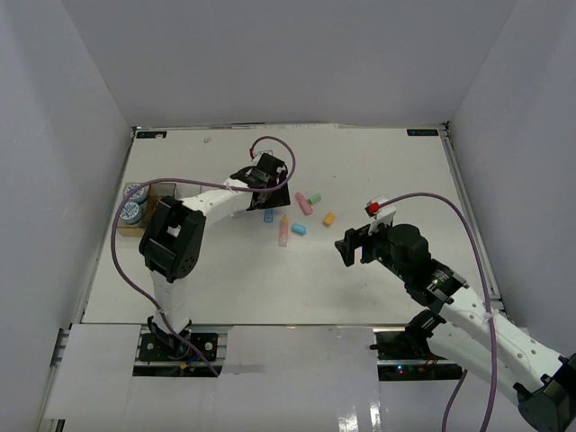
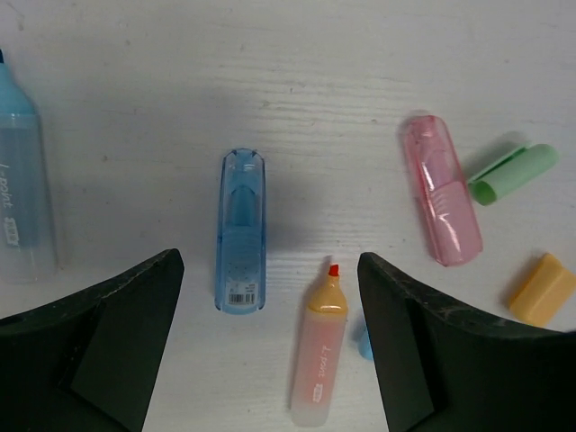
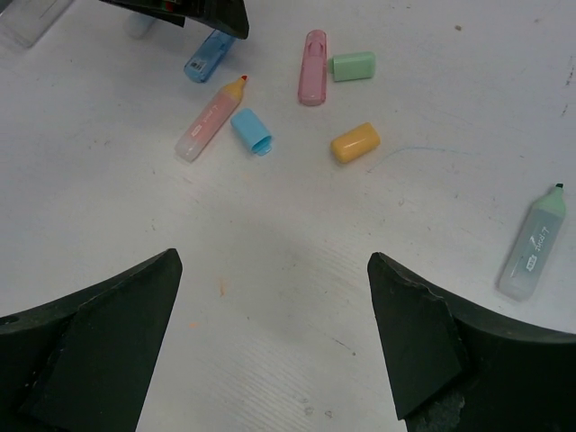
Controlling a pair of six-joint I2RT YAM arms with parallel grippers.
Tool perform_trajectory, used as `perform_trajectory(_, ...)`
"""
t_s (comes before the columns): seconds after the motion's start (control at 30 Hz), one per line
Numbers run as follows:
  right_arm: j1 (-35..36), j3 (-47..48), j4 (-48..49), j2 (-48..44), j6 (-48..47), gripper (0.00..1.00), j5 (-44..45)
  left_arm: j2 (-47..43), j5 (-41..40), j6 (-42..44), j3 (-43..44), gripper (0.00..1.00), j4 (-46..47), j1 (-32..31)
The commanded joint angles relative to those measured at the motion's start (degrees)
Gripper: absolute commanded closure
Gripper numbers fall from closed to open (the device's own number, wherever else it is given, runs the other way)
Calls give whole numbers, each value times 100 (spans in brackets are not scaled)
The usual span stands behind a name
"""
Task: Sort the stationery into containers
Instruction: Pick up the pen from the center of the board, then place the pen in the storage box.
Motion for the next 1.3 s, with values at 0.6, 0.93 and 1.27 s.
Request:
perform_trajectory(0.6,10,-152,-326,-573,193,10,98,433,-154,-186,-200,56,177,39)
perform_trajectory(0.93,18,-170,-317,-608,149,10,62,-164,-451,103,-227,68,-165,56)
perform_trajectory(1.27,10,-187,-264,-635,26,10,-34,-1781,-752,1281,-780,66,-562,1643)
